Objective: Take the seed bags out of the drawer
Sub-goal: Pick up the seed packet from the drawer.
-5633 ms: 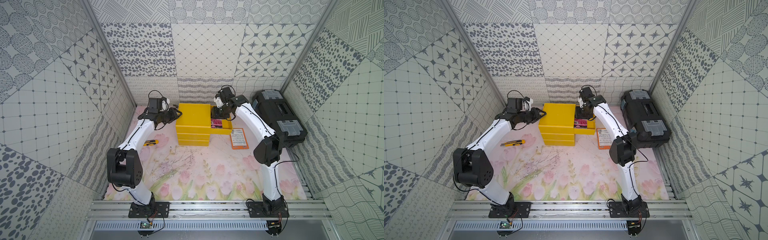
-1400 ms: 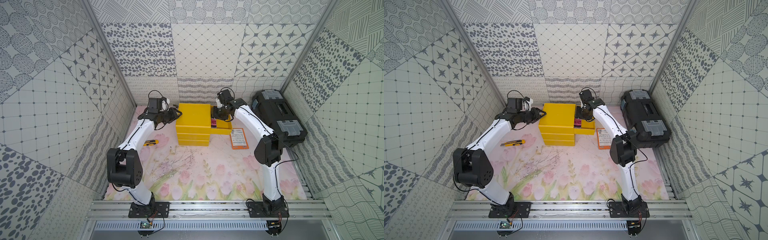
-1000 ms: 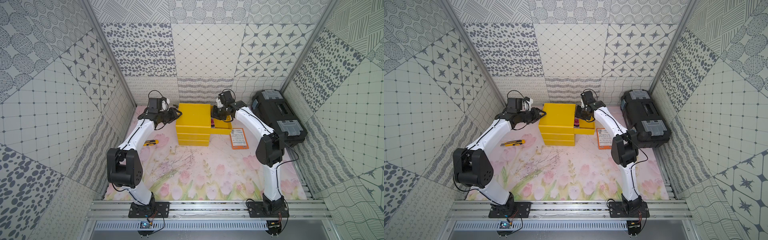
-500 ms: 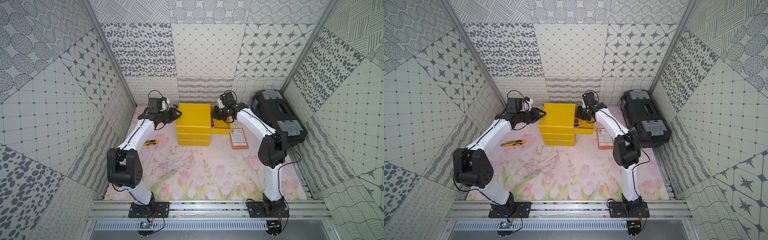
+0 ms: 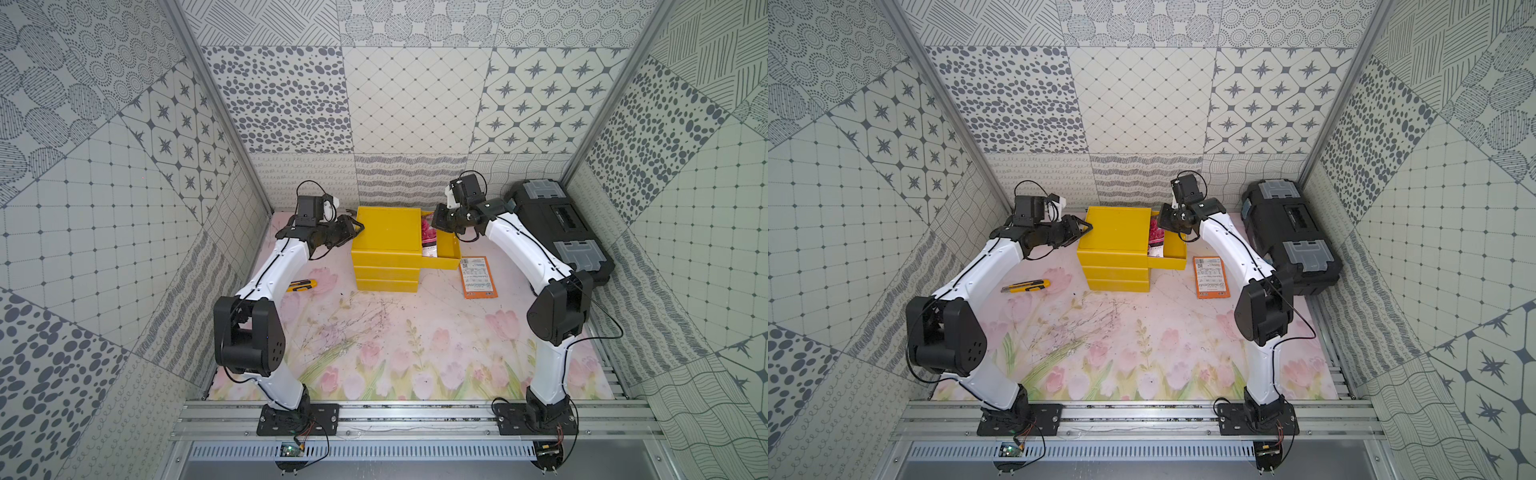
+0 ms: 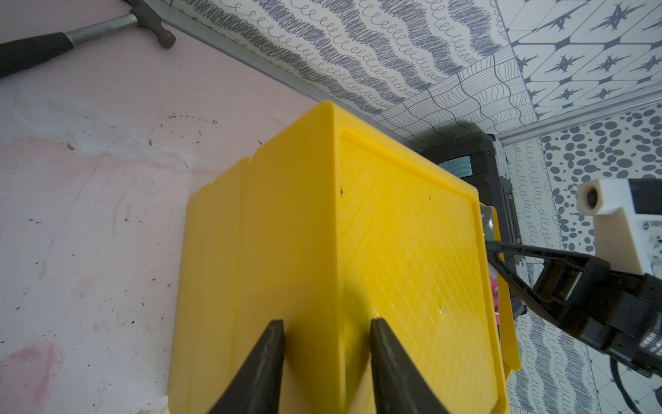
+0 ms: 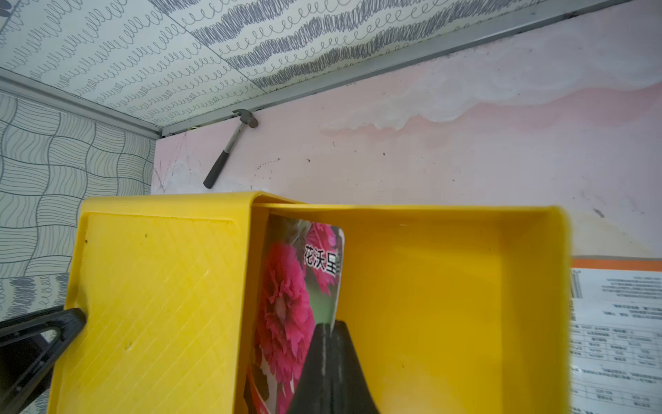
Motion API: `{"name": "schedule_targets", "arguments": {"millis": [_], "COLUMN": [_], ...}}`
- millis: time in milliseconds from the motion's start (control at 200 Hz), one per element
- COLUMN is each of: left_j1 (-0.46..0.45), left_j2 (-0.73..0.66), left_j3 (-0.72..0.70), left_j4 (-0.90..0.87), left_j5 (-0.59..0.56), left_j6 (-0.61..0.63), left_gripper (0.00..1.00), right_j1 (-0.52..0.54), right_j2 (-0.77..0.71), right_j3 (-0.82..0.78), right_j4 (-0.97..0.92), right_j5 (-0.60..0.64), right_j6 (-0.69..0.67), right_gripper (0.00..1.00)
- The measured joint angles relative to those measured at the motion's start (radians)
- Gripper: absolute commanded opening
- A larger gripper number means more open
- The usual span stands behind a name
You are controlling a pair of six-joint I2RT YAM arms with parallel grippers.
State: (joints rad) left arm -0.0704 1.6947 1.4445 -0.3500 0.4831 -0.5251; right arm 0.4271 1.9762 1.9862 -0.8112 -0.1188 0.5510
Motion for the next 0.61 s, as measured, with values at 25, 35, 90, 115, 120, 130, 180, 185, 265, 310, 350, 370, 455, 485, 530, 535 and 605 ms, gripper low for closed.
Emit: {"name": "schedule_targets", "arguments": {"millis": [25, 35, 90, 115, 120, 130, 180, 185, 265, 310, 350, 370, 455, 485, 530, 535, 605], "left_j1": [0.000, 0.000, 0.000, 0.000, 0.000, 0.000, 0.000, 0.000, 0.000, 0.000, 0.000, 0.000, 0.000, 0.000, 0.000, 0.000, 0.000], "left_j2": [0.000, 0.000, 0.000, 0.000, 0.000, 0.000, 0.000, 0.000, 0.000, 0.000, 0.000, 0.000, 0.000, 0.000, 0.000, 0.000, 0.000], "left_j3": [0.000, 0.000, 0.000, 0.000, 0.000, 0.000, 0.000, 0.000, 0.000, 0.000, 0.000, 0.000, 0.000, 0.000, 0.000, 0.000, 0.000], "left_j4": [0.000, 0.000, 0.000, 0.000, 0.000, 0.000, 0.000, 0.000, 0.000, 0.000, 0.000, 0.000, 0.000, 0.000, 0.000, 0.000, 0.000], "left_j5": [0.000, 0.000, 0.000, 0.000, 0.000, 0.000, 0.000, 0.000, 0.000, 0.000, 0.000, 0.000, 0.000, 0.000, 0.000, 0.000, 0.000], "left_j6": [0.000, 0.000, 0.000, 0.000, 0.000, 0.000, 0.000, 0.000, 0.000, 0.000, 0.000, 0.000, 0.000, 0.000, 0.000, 0.000, 0.000], "left_gripper": [0.41, 0.41, 0.41, 0.41, 0.41, 0.41, 0.41, 0.41, 0.41, 0.41, 0.41, 0.41, 0.41, 0.41, 0.41, 0.41, 0.41], "right_j1": [-0.002, -0.002, -0.007, -0.009, -0.010, -0.011, -0.019, -0.020, -0.047, -0.066, -0.084, -0.094, -0.138, -0.153, -0.176, -0.181, -0.221], "right_j2": [-0.001, -0.002, -0.006, -0.010, -0.011, -0.013, -0.023, -0.024, -0.048, -0.062, -0.077, -0.087, -0.122, -0.135, -0.156, -0.161, -0.196], "right_j3": [0.005, 0.008, 0.018, 0.019, 0.019, 0.019, 0.021, 0.021, 0.021, 0.021, 0.021, 0.021, 0.021, 0.020, 0.017, 0.016, 0.006], "right_j4": [-0.008, -0.011, -0.029, -0.035, -0.036, -0.039, -0.049, -0.050, -0.066, -0.074, -0.080, -0.082, -0.089, -0.090, -0.090, -0.090, -0.090], "right_j5": [0.008, 0.011, 0.025, 0.029, 0.030, 0.032, 0.034, 0.034, 0.024, 0.012, -0.003, -0.012, -0.050, -0.064, -0.084, -0.088, -0.118], "right_j6": [-0.008, -0.013, -0.031, -0.040, -0.041, -0.045, -0.058, -0.059, -0.077, -0.088, -0.093, -0.096, -0.106, -0.110, -0.114, -0.114, -0.117], "right_gripper": [0.00, 0.00, 0.00, 0.00, 0.00, 0.00, 0.00, 0.00, 0.00, 0.00, 0.00, 0.00, 0.00, 0.00, 0.00, 0.00, 0.00]}}
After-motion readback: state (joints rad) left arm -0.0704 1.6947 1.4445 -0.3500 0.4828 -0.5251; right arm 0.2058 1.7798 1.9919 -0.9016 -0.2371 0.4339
